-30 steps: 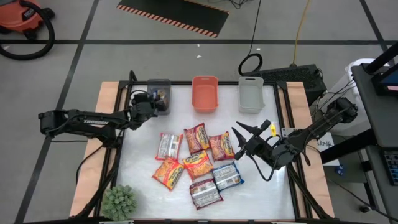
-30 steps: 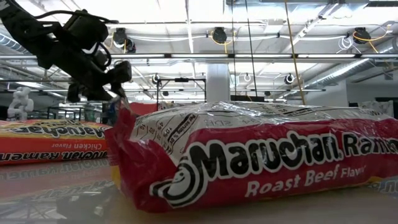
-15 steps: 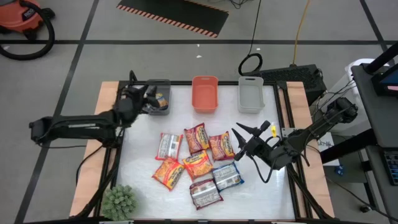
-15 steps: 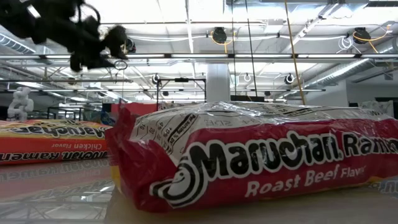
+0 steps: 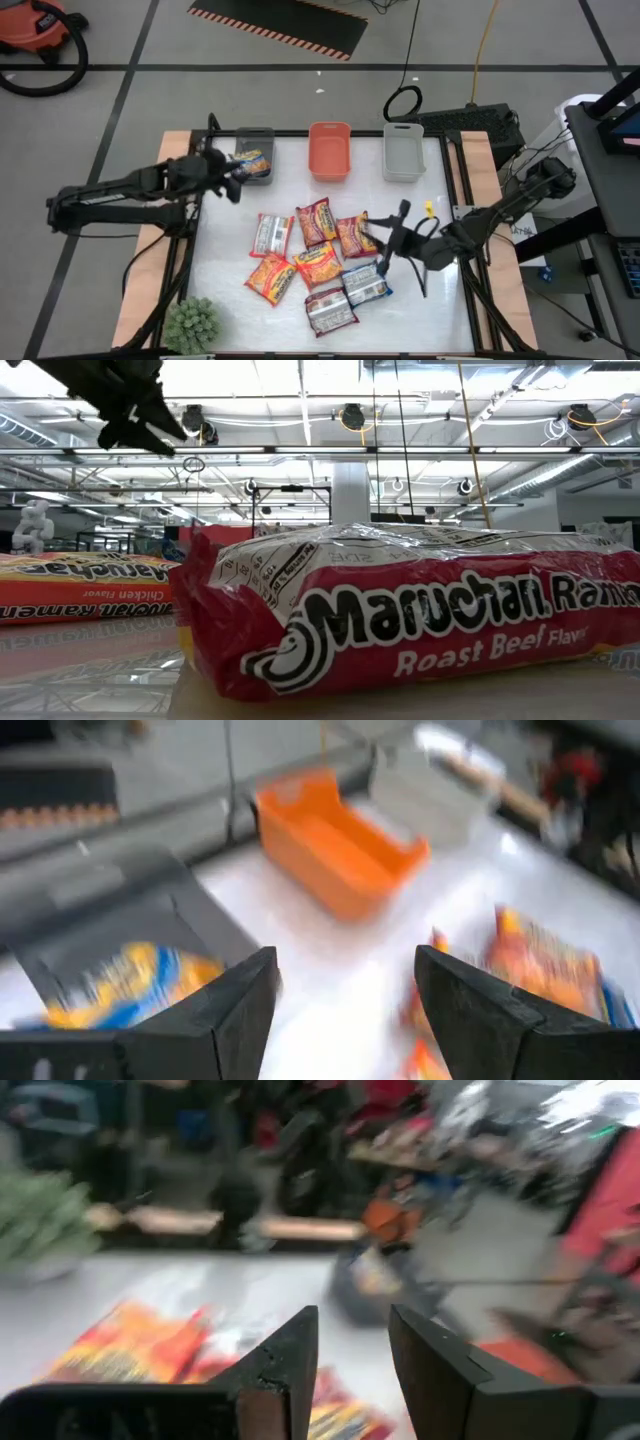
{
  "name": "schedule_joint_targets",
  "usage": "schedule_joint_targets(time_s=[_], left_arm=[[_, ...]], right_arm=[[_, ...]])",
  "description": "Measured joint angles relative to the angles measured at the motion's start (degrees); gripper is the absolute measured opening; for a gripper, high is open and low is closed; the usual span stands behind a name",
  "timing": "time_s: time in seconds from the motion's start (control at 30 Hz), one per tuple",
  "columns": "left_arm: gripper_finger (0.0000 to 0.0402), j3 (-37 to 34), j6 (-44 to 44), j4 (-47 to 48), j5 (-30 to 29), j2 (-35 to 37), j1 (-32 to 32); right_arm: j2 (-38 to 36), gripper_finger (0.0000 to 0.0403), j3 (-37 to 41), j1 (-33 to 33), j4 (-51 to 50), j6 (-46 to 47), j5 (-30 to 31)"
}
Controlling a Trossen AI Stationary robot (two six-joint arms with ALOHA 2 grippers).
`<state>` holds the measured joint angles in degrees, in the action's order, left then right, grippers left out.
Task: Sort Maruchan noodles
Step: Put the top right red noodle pack into the gray bin
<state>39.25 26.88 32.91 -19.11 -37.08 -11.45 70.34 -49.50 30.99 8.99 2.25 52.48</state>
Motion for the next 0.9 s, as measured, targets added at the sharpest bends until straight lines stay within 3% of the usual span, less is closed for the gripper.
schedule_joint_targets(time_s=[0.1, 0.23, 0.47, 0.73, 0.9], left_arm=[[0.0241, -2.17, 2.64, 0.88, -1.09, 0.04, 4.44], [0.0241, -5.17, 1.93, -4.89, -6.54, -0.06, 9.08], [0.0241, -5.25, -3.54, -10.91, -5.91, 0.04, 13.00], [0.0241, -5.21, -6.08, -10.84, -5.90, -0.04, 14.26], [0.0241, -5.21, -6.21, -10.84, -5.90, -0.04, 14.24]], right_arm=[[1.60, 0.0121, 0.00, -1.93, -7.45, 9.12, -6.76], [4.23, 0.0122, 0.02, -4.11, -13.43, 18.74, -14.85], [7.72, 0.0158, 0.02, -5.93, -21.31, 24.05, -30.07], [8.57, 0.0211, 0.02, -5.97, -35.82, 33.39, -31.43], [8.56, 0.0215, 3.99, -6.62, -31.97, 34.83, -31.72]])
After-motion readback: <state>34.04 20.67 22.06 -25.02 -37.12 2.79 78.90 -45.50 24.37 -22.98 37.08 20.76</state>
